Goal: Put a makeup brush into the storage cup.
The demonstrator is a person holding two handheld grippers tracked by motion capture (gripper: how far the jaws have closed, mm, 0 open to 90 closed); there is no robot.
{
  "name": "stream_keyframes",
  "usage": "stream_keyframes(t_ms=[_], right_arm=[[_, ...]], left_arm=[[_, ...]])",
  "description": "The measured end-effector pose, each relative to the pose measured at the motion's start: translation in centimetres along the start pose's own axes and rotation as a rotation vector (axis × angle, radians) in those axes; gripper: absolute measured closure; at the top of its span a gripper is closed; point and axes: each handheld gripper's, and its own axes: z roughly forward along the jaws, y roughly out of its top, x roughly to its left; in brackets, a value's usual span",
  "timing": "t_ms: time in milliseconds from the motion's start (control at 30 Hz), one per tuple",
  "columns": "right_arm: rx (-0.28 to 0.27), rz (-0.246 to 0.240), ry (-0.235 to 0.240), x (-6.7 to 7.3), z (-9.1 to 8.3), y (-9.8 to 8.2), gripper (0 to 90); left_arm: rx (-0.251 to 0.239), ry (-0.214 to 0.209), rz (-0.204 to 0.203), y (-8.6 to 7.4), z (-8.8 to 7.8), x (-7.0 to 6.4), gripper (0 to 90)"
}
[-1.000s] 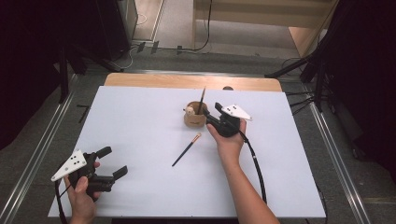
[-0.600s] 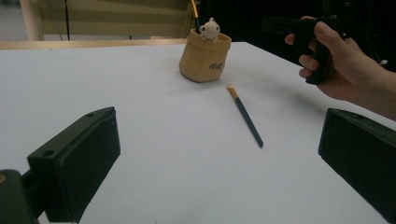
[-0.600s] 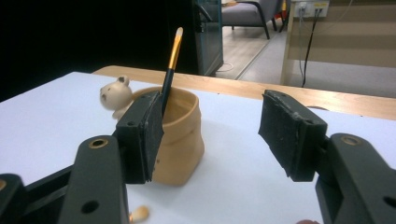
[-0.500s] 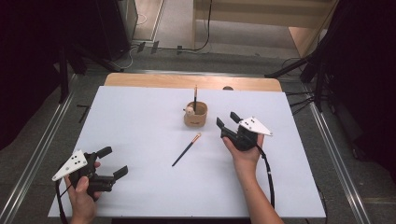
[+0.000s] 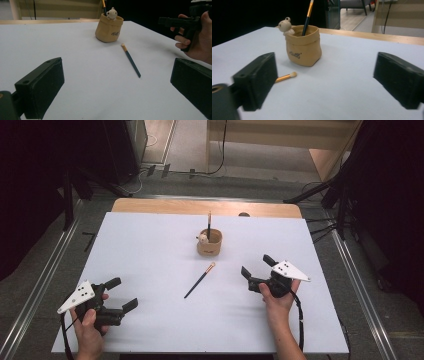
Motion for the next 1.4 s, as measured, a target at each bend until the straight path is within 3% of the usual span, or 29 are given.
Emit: stream_keyframes(t_ms=[133, 533, 800, 1100, 1400], right_arm=[[0.004, -0.007, 0.011, -0.4, -1.8, -0.8, 0.0], [0.024, -0.021, -0.027, -1.4, -5.9, -2.1, 0.0], [0.002, -0.023, -0.037, -2.7, -9.2, -2.5, 0.0], [0.02, -0.048, -0.073, -3.9, -11.4, -3.4, 0.0], [-0.042, 0.0, -0.099, -5.3, -13.9, -3.1, 0.0]], left_arm=[[-0.006, -0.004, -0.005, 0.1, 0.0, -0.1, 0.0], [-0.004, -0.001, -0.005, 0.1, 0.0, 0.0, 0.0], [-0.006, 0.006, -0.004, 0.1, -0.1, 0.1, 0.0], [-0.002, 0.013, 0.001, 0.1, -0.2, 0.2, 0.0], [-0.014, 0.035, 0.003, 0.1, -0.8, 0.8, 0.0]])
